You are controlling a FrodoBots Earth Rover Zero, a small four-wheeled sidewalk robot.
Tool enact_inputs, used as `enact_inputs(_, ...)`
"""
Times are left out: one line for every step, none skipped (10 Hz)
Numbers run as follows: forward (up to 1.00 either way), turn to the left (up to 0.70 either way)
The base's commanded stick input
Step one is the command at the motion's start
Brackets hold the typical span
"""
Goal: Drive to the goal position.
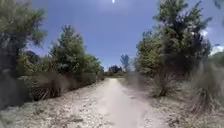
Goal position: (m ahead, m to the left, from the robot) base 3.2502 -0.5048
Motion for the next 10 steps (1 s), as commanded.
enact_inputs(0.45, 0.00)
enact_inputs(0.45, 0.00)
enact_inputs(0.45, 0.00)
enact_inputs(0.45, 0.00)
enact_inputs(0.45, 0.00)
enact_inputs(0.45, 0.00)
enact_inputs(0.45, 0.00)
enact_inputs(0.45, 0.00)
enact_inputs(0.45, 0.00)
enact_inputs(0.45, 0.00)
